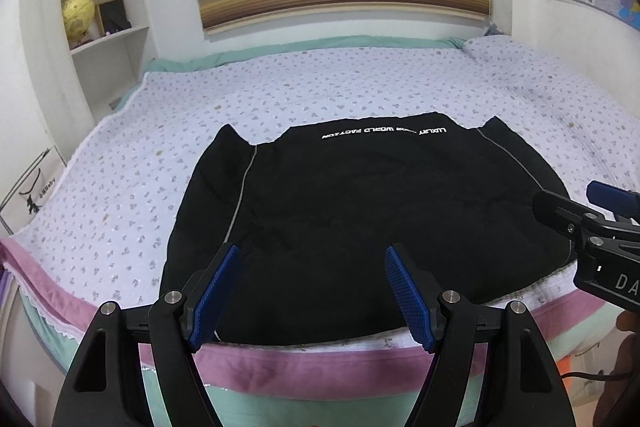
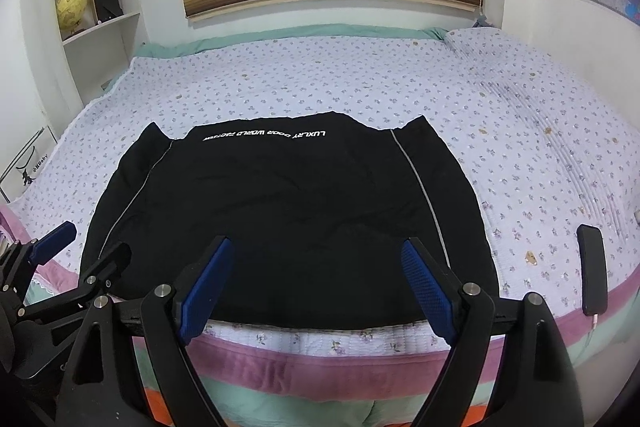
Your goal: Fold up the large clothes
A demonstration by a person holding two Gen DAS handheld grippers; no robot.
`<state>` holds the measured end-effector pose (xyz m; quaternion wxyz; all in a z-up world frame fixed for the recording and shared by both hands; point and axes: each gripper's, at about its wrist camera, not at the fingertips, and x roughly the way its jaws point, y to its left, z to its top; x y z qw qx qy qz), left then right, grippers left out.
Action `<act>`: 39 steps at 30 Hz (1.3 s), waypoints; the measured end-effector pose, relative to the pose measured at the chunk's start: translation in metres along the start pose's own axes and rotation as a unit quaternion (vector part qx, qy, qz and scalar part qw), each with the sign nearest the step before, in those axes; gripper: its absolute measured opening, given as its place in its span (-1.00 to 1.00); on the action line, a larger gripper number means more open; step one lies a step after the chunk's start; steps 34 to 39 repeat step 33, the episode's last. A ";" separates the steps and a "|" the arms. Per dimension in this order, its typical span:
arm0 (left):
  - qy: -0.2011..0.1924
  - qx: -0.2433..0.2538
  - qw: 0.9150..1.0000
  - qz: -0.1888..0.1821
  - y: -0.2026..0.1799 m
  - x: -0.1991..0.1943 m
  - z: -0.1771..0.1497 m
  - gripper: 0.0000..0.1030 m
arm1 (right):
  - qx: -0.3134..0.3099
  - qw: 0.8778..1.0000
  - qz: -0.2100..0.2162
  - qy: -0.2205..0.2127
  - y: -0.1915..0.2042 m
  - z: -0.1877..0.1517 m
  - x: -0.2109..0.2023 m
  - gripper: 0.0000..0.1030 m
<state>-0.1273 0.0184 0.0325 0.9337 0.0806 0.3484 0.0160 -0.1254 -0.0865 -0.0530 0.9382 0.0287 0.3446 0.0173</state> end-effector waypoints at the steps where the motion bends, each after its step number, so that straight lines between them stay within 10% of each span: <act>1: 0.000 0.000 1.000 -0.001 0.001 0.000 0.000 0.47 | 0.001 1.000 0.001 0.000 0.000 0.000 0.000 0.70; 39: -0.021 0.023 0.999 0.038 -0.005 -0.002 0.002 0.47 | -0.010 1.000 0.006 0.007 0.004 0.000 0.007 0.70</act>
